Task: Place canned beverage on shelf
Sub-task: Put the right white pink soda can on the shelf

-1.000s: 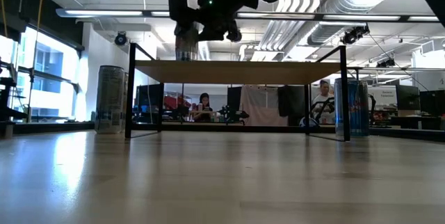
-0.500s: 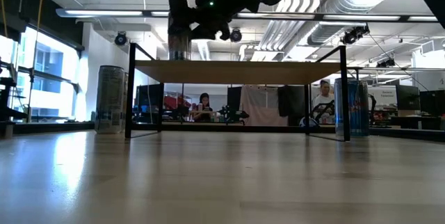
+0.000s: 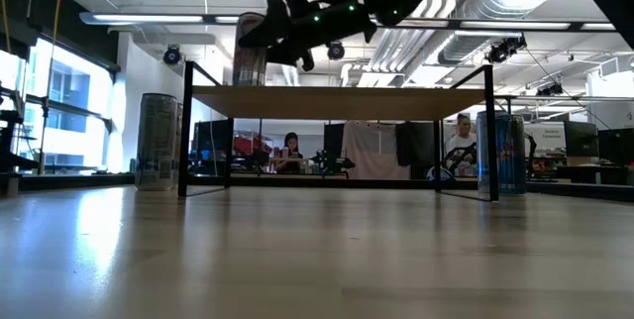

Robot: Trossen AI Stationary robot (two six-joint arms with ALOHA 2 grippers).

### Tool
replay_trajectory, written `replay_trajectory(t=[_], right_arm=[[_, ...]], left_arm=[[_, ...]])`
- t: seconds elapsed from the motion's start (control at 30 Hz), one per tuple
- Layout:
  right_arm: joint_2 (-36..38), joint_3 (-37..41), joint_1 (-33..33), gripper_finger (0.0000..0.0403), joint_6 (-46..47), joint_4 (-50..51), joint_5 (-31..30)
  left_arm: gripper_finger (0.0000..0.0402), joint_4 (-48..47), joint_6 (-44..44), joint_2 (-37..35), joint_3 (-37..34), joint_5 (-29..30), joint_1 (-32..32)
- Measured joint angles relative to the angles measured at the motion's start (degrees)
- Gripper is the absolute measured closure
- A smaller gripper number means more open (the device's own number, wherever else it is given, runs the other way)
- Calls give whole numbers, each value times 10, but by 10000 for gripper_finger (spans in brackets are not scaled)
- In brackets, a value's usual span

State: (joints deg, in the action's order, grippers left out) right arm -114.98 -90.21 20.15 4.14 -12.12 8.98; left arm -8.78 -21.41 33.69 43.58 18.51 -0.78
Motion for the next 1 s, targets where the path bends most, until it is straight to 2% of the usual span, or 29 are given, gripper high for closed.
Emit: replay_trajectory(t=[0.1,0.47,0.73,0.9,1.0], right_arm=[[-1,1,12,166,2,-14,20],[-3,2,-5,162,-22,-31,16],[-3,2,-16,126,-41,-31,-57],[-3,2,-12,117,-46,-35,-53],[-2,2,-7,116,-45,-42,-30]], left_arm=[[399,0,-17,0,0,0,0],[399,0,-20,0,0,5,0],[399,0,-20,0,0,11,0],[399,0,-23,0,0,11,0],[399,0,-25,0,0,12,0]])
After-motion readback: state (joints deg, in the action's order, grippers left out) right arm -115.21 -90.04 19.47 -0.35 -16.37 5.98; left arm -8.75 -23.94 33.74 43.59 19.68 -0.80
